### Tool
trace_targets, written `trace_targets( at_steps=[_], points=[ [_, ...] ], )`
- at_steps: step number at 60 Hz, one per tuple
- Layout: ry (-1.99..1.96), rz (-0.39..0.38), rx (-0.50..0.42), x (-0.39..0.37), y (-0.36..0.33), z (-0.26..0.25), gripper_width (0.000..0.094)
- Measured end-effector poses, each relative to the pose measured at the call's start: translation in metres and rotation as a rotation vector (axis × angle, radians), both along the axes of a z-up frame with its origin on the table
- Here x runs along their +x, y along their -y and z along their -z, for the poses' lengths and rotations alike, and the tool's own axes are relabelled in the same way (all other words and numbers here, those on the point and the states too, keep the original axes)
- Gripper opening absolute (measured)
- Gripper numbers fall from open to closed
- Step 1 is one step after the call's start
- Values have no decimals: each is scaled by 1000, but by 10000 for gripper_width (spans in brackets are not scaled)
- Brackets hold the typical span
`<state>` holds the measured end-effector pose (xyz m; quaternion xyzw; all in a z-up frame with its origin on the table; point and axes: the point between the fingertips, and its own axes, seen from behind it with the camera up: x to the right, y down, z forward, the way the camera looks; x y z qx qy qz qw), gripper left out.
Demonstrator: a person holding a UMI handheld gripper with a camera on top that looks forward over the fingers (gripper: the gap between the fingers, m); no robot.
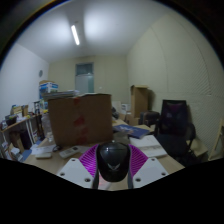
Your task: Arrange mouse
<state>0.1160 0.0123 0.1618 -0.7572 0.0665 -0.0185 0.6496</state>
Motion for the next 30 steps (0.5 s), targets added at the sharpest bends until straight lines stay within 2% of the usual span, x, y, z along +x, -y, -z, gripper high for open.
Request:
trace_targets(
  at_steps=[6,14,19,30],
  points=[
    [35,-74,-34,-61,-36,3,384],
    [46,-177,-165,-120,-71,65,386],
    [54,-193,-247,-132,-82,106,387],
    [31,-220,-367,-131,-84,152,398]
  ],
)
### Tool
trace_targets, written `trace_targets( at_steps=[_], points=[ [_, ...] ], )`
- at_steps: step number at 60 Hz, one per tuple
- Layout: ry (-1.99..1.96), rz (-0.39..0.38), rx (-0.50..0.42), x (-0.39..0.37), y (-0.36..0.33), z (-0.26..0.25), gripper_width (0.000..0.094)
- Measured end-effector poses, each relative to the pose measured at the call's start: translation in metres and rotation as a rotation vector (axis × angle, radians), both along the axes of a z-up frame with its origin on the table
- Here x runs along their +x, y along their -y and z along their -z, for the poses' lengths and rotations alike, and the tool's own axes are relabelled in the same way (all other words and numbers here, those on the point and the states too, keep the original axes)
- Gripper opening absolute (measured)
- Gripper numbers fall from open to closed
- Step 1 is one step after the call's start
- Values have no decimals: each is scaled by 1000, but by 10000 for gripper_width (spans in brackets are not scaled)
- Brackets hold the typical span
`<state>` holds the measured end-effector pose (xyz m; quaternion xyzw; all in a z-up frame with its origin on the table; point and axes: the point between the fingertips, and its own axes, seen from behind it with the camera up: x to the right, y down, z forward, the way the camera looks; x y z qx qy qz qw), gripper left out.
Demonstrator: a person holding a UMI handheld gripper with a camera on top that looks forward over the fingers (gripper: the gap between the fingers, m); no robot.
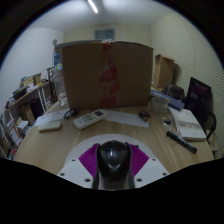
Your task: Arrange mouse
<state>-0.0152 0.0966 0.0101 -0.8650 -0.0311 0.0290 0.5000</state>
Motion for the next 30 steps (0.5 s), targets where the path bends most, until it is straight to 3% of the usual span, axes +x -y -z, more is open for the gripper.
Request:
trace_targets(
  at_steps=[4,15,21,23,30],
  points=[
    [9,-5,-59,2,5,15,443],
    [-2,-24,-80,1,8,20,565],
    [-65,-69,-94,-14,17,14,864],
    [-79,-77,-103,-15,21,13,824],
    [-62,-90,-60,-8,46,-9,834]
  ],
)
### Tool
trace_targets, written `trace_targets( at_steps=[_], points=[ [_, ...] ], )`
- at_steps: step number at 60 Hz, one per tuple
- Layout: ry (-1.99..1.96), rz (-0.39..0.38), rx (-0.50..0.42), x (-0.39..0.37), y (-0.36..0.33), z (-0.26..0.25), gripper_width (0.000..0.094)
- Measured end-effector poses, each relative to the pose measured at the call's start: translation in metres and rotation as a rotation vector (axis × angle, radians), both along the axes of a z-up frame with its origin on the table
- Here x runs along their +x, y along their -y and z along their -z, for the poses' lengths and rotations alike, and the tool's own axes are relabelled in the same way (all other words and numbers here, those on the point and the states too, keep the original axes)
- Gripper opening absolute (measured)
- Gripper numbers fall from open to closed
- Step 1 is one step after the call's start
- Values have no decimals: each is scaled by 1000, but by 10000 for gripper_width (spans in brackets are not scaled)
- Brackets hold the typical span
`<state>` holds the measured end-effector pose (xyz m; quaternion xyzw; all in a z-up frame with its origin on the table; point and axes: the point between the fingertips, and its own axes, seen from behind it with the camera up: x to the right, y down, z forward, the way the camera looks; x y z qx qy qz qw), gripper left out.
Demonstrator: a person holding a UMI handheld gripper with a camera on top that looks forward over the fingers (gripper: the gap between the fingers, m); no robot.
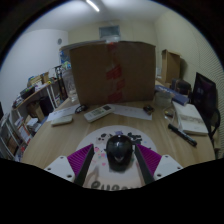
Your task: Arrange mouse
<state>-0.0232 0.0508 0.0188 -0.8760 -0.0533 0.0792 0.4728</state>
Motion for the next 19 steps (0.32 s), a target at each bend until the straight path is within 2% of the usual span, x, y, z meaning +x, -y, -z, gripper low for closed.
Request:
trace_targets(
  at_steps=[12,19],
  points=[
    [-10,-45,117,24,88,-46,831],
    [-24,-71,139,49,140,-40,844]
  ],
)
